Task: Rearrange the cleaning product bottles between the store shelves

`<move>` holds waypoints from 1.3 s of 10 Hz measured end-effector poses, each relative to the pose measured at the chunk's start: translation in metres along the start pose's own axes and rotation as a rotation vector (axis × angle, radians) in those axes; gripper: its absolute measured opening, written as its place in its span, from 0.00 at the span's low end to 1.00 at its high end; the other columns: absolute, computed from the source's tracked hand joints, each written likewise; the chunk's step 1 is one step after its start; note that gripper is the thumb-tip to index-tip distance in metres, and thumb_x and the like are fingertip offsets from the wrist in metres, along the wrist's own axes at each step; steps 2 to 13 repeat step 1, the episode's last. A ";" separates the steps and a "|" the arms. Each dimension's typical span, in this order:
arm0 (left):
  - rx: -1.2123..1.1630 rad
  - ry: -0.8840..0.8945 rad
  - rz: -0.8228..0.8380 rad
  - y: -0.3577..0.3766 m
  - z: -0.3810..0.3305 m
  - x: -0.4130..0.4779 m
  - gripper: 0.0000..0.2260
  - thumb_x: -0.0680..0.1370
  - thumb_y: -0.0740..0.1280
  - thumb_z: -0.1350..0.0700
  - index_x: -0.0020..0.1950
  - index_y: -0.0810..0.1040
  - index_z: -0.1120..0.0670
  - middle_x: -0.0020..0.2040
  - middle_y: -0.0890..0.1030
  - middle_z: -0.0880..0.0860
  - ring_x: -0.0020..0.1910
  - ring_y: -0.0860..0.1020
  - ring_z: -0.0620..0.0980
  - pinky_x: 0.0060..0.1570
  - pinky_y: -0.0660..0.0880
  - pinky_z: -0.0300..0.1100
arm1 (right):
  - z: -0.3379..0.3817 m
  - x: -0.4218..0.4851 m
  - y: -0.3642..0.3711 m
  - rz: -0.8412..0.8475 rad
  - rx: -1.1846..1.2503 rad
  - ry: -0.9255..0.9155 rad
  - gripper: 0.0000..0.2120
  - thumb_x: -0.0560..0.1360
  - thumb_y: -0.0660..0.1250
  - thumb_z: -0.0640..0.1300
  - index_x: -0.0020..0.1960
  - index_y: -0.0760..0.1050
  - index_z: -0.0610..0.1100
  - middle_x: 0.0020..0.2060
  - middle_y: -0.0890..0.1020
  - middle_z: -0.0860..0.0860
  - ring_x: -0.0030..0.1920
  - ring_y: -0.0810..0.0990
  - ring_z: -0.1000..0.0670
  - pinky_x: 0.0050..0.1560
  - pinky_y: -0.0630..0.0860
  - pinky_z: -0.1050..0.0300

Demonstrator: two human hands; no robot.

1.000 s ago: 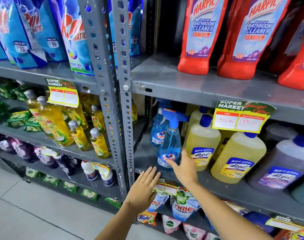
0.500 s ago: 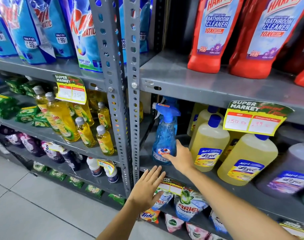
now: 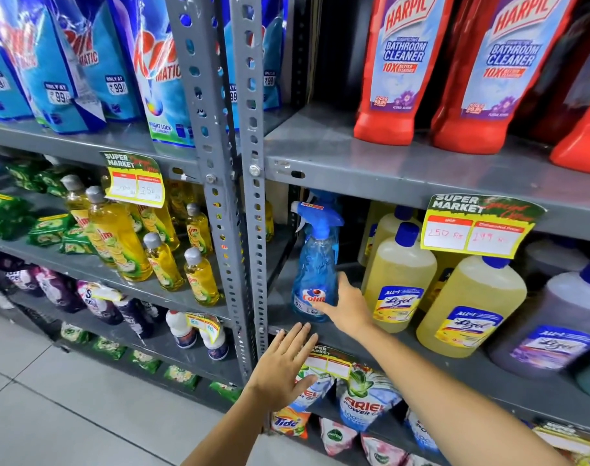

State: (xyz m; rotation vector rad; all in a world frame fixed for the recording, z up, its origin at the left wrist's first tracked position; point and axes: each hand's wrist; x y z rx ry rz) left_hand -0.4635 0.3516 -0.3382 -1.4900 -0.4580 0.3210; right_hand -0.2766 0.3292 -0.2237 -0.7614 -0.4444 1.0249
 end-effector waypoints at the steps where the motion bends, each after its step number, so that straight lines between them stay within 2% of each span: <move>1: -0.076 -0.011 -0.067 -0.015 -0.005 0.001 0.29 0.83 0.50 0.37 0.77 0.63 0.55 0.77 0.61 0.57 0.76 0.58 0.56 0.74 0.40 0.49 | -0.009 -0.022 -0.008 -0.143 0.123 0.020 0.30 0.72 0.75 0.48 0.70 0.67 0.46 0.59 0.82 0.48 0.57 0.82 0.49 0.55 0.80 0.53; 13: -0.076 -0.011 -0.067 -0.015 -0.005 0.001 0.29 0.83 0.50 0.37 0.77 0.63 0.55 0.77 0.61 0.57 0.76 0.58 0.56 0.74 0.40 0.49 | -0.009 -0.022 -0.008 -0.143 0.123 0.020 0.30 0.72 0.75 0.48 0.70 0.67 0.46 0.59 0.82 0.48 0.57 0.82 0.49 0.55 0.80 0.53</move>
Point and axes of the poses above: each hand's wrist, its own x-axis towards the middle knuckle, its own y-axis out of the palm, z = x × y
